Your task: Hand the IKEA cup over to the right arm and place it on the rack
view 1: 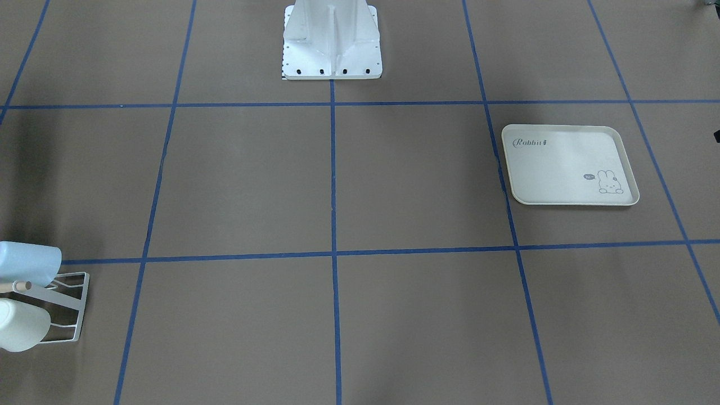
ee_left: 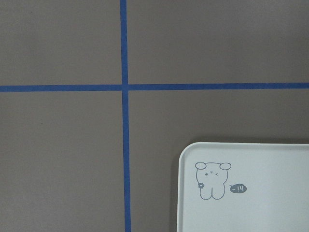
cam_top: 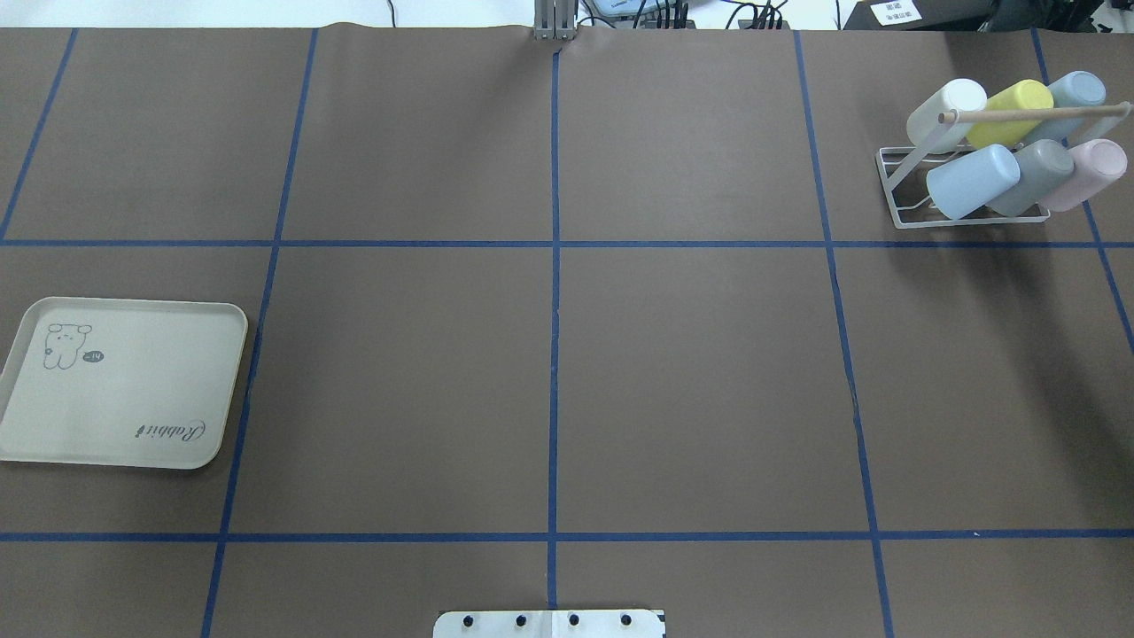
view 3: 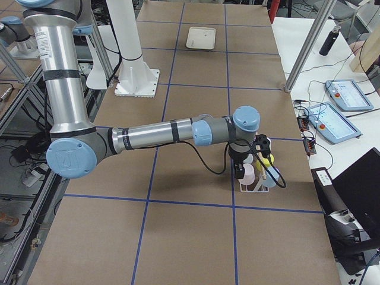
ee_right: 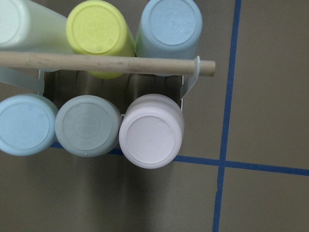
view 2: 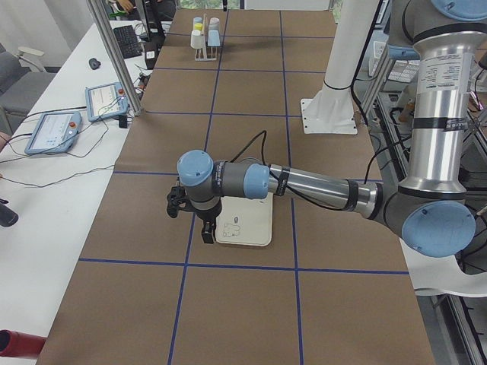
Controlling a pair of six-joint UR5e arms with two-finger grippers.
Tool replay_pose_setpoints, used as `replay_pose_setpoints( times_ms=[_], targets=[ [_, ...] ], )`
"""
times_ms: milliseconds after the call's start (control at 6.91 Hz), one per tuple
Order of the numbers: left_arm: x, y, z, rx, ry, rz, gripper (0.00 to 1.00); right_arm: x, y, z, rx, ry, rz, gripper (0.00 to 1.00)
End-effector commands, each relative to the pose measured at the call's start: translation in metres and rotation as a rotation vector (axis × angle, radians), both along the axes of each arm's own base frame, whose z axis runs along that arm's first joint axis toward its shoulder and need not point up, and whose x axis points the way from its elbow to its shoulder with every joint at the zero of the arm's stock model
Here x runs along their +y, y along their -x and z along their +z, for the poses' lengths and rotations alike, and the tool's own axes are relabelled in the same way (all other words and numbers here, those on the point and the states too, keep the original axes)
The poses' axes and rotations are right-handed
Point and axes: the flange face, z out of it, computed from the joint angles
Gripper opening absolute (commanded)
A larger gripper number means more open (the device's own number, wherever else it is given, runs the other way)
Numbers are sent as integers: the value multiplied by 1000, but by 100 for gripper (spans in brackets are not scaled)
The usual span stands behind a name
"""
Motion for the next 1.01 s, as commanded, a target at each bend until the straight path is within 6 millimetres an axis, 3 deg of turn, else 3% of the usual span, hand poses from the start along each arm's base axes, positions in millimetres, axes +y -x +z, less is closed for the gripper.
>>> replay_pose_setpoints(
  times_ms=[0,434,869],
  targets=[
    [-6,0,-9,-3,-15,-2,100,2,1,0,-6,-1,0,100],
    [-11,1,-19,-3,-37,-4,100,2,1,2,-5,2,0,100],
    [-9,1,-16,-5,-31,-6,100,2,0,2,-4,3,1,100]
  ],
)
